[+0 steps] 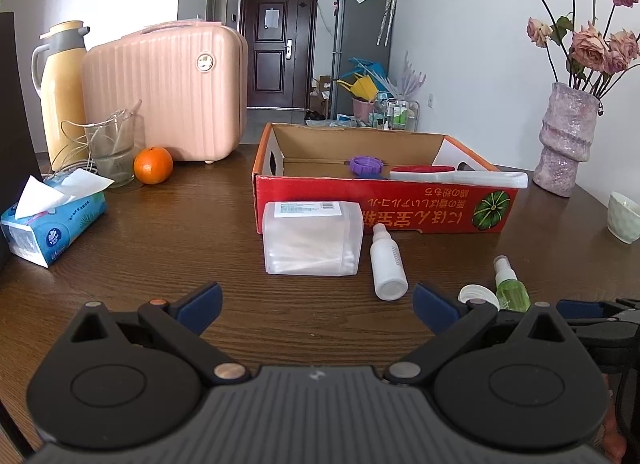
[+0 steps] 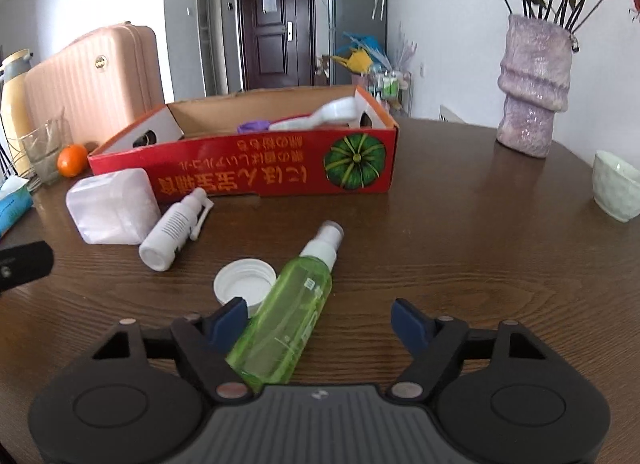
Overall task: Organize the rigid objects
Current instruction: 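Grasp the green spray bottle with the right gripper, then grasp the clear plastic container with the left gripper while the right gripper holds the spray bottle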
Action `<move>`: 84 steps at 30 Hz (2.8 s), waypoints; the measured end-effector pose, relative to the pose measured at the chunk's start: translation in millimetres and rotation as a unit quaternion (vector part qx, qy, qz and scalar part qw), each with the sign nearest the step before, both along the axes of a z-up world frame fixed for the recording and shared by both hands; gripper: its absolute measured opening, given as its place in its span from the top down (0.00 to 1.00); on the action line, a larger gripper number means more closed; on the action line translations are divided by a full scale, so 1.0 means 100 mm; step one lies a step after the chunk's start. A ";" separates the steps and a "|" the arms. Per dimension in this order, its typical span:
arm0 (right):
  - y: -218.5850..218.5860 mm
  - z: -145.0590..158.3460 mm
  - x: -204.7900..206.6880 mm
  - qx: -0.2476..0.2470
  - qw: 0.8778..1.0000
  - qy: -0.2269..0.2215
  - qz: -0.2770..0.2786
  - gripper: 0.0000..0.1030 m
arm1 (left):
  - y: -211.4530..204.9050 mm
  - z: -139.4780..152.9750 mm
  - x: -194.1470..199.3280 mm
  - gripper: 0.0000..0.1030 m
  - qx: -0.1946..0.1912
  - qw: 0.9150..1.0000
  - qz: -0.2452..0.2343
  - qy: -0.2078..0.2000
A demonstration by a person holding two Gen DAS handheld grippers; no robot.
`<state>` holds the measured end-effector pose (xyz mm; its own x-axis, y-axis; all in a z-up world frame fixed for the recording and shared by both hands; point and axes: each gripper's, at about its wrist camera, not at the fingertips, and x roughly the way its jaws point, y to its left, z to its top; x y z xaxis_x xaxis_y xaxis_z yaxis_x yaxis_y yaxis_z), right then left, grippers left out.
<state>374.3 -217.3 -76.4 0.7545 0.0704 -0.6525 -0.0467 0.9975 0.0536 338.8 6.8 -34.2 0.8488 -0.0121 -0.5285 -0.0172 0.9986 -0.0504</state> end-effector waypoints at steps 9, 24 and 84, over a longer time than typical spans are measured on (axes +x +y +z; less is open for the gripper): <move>-0.01 -0.08 0.20 -0.014 1.000 0.016 -0.001 0.42 | 0.01 -0.02 0.03 0.00 -0.002 1.000 -0.001 0.009; -0.08 -0.03 0.06 0.010 1.000 0.002 -0.004 0.70 | 0.00 -0.04 0.05 0.00 -0.001 1.000 -0.003 0.016; -0.35 0.21 -0.08 0.057 0.995 -0.070 -0.029 0.71 | -0.05 -0.29 1.24 0.00 0.013 0.997 0.065 0.040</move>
